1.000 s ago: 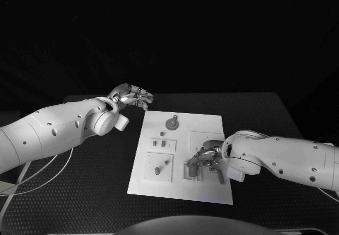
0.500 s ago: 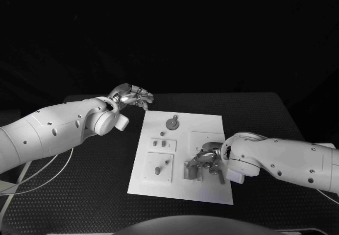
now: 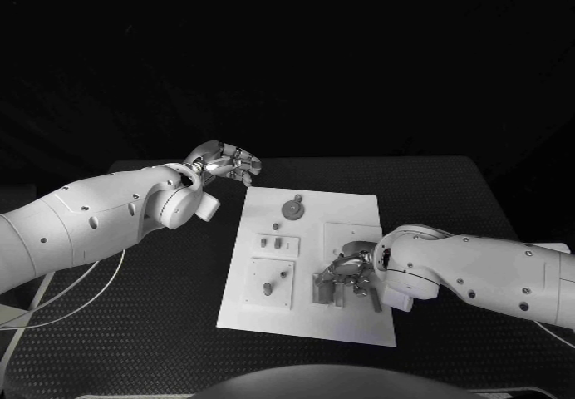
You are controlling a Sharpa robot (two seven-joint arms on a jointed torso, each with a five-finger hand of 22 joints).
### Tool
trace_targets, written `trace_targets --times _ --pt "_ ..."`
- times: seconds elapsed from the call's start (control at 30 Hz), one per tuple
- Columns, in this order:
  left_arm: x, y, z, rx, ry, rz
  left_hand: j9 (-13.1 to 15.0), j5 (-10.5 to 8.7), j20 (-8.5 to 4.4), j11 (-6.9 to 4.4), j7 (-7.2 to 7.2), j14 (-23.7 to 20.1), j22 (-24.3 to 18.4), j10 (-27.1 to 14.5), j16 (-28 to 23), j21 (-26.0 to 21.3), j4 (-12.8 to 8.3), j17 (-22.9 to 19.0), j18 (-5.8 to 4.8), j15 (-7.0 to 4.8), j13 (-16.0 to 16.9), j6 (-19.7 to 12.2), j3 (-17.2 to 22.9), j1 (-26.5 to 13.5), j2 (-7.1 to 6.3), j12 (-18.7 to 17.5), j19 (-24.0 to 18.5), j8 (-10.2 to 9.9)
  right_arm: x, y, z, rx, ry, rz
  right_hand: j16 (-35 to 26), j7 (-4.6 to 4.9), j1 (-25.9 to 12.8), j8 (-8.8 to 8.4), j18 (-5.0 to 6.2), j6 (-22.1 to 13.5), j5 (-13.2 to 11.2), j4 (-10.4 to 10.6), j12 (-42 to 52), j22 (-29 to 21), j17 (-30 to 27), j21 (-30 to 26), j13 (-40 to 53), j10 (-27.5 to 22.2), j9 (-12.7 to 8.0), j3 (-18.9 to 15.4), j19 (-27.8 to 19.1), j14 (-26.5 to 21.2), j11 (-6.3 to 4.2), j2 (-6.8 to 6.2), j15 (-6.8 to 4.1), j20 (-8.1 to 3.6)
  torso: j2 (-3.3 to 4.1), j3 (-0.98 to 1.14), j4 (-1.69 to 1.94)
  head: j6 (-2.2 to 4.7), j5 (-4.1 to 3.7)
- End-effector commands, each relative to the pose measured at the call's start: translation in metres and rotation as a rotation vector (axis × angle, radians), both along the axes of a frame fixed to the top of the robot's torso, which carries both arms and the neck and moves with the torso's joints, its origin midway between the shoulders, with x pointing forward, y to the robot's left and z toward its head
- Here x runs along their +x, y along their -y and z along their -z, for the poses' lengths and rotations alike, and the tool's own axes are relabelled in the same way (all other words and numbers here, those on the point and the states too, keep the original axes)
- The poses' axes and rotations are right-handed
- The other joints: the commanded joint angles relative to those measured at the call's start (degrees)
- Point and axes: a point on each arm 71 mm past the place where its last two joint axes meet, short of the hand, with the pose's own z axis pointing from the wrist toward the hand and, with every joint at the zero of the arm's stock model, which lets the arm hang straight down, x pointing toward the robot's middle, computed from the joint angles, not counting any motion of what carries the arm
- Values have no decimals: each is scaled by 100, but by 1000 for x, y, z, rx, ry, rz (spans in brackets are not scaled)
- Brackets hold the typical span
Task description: Assemble the parts on the task board
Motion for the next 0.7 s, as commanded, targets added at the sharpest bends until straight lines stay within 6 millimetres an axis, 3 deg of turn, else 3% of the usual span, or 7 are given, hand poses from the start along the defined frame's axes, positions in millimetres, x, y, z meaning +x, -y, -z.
trace_targets --times 0.03,0.27,0.7 --pt "0 2 -1 -11 -1 13 -8 -3 7 -6 -13 39 10 -51 -40 -31 34 9 115 -7 -8 -44 -2 -69 7 16 29 28 -1 2 4 -14 -2 -7 -34 -6 -84 6 170 50 19 -87 2 68 -4 -9 6 156 -10 185 -7 -11 -143 -42 -28 -23 -1 3 -5 -2 2" --pt "0 2 -1 -10 -1 12 -9 -3 7 -6 -13 39 11 -51 -42 -32 37 11 115 -7 -8 -45 -2 -71 6 15 29 29 0 2 4 -18 -2 -8 -51 -2 -221 -22 170 42 19 2 -50 65 -34 -22 -34 101 -19 200 -8 -34 -140 -178 -28 -28 0 1 -4 5 -3" --pt "0 2 -1 -10 -1 12 -11 -3 7 -6 -12 39 13 -52 -46 -34 41 16 115 -7 -8 -46 -2 -72 5 16 28 30 0 2 5 -23 -9 -20 -83 9 -479 -76 170 14 19 257 -145 62 -78 -50 -86 -2 -26 288 -12 -83 -130 -682 -22 -43 0 0 -2 -13 -2"
